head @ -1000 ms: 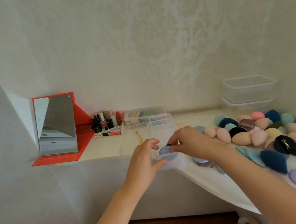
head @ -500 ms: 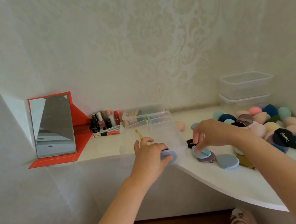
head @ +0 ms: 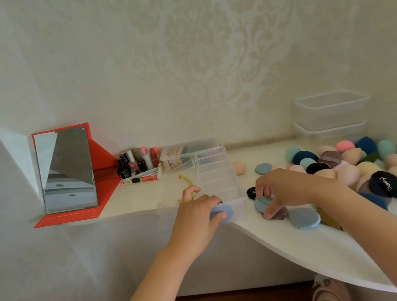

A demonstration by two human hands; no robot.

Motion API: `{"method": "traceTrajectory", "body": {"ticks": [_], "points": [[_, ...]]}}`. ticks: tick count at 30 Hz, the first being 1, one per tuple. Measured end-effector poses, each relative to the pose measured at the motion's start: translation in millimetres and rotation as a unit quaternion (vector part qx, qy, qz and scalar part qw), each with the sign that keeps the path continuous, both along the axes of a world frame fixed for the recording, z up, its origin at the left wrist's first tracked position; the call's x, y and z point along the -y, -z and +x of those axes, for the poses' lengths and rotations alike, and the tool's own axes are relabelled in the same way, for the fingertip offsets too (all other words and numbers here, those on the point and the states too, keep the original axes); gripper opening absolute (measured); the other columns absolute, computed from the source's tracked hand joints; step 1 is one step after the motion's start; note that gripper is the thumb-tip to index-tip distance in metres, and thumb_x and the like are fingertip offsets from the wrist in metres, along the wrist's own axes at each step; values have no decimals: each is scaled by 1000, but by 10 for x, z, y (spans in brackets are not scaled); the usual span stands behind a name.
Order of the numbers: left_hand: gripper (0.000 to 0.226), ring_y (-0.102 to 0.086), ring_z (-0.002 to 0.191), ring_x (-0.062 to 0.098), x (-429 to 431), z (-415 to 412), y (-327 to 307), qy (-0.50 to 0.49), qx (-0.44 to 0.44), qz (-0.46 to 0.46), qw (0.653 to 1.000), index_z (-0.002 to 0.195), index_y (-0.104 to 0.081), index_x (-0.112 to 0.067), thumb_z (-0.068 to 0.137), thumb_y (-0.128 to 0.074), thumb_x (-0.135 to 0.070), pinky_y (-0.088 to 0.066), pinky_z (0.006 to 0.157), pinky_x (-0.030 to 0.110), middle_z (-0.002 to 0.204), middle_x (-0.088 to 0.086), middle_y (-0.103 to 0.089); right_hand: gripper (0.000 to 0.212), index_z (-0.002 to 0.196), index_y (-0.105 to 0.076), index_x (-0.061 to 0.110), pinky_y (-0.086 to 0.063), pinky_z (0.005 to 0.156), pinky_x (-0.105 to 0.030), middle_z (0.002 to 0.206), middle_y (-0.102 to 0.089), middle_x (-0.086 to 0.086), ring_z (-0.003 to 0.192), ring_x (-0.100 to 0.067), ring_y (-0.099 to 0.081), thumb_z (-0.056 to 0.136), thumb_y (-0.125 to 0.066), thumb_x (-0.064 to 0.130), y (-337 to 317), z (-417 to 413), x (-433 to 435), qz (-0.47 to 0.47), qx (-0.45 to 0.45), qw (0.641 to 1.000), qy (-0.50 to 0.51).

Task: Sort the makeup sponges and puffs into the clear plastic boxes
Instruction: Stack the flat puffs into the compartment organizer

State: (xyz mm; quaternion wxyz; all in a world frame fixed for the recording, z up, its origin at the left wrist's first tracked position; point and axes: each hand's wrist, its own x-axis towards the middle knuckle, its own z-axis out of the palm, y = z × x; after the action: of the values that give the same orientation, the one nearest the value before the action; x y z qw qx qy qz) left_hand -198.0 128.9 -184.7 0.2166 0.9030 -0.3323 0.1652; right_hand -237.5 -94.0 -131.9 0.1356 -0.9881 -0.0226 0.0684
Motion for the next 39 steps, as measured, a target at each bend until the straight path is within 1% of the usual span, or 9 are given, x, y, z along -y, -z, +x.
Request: {"method": "traceTrajectory", "body": {"ticks": [4,7,13,18,23,28,32,36,39], "points": [[30,-19,132,14,25,12,-15,-2,-7,-1,1000,118,-60,-22,92,-53,-36,-24,97,23,106,-8,-63,24,99,-64,28,-39,62,-13,85,-56,15,76,-3,-53,79,-71,38,47,-15,54,-13,30,999,0],[29,-18,132,13,32,17,-14,-4,-9,0,1000,118,-59,-23,92,-53,-36,-24,97,22,106,-9,-63,13,92,-68,26,-47,71,-22,88,-64,10,82,-10,-58,86,-61,35,-8,-7,89,-27,70,997,12],[24,-22,133,12,44,-6,-33,5,-9,-12,1000,111,-54,-20,89,-59,-29,-36,97,25,108,-10,-52,18,102,-72,15,-35,61,-8,90,-64,2,75,-11,-54,93,-56,16,-265,-55,-62,130,324,937,19],[22,-30,121,7,47,-51,-83,14,-14,-66,998,105,-54,-17,87,-63,-23,-24,84,11,96,-19,-32,15,99,-73,16,-37,62,-4,76,-60,18,68,0,-53,89,-62,18,-317,-4,-385,135,242,959,-53],[20,-30,110,6,25,-23,-43,18,-4,-74,997,101,-58,-24,84,-67,-28,-25,83,6,110,-9,-35,17,97,-75,21,-36,59,-9,91,-72,7,60,4,-49,86,-63,18,-192,107,-511,59,186,977,-84],[21,-27,112,2,18,-10,-31,32,9,-76,997,105,-61,-25,84,-66,-26,-22,87,0,113,-11,-38,25,63,-69,22,-32,50,-16,55,-58,3,49,-10,-37,82,-59,10,-152,171,-566,36,133,985,-99],[30,-29,120,3,28,-29,-33,22,-28,-89,995,112,-51,-29,85,-65,-25,-27,80,-1,115,-12,-38,16,87,-78,18,-43,58,-21,78,-73,-1,65,-17,-57,83,-62,15,-183,225,-574,32,122,987,-101],[33,-40,119,5,35,-38,-62,-13,-47,-73,996,116,-49,-32,86,-64,-33,-29,84,6,123,-9,-33,16,87,-76,17,-36,55,-13,69,-65,5,63,-11,-52,85,-60,15,-172,246,-557,45,95,988,-109],[34,-39,120,7,35,-57,-80,-16,-36,-62,997,117,-50,-30,86,-63,-35,-31,89,12,113,-12,-27,21,97,-75,17,-38,62,-8,91,-72,3,75,-5,-55,89,-55,16,-190,180,-516,65,102,987,-103]]}}
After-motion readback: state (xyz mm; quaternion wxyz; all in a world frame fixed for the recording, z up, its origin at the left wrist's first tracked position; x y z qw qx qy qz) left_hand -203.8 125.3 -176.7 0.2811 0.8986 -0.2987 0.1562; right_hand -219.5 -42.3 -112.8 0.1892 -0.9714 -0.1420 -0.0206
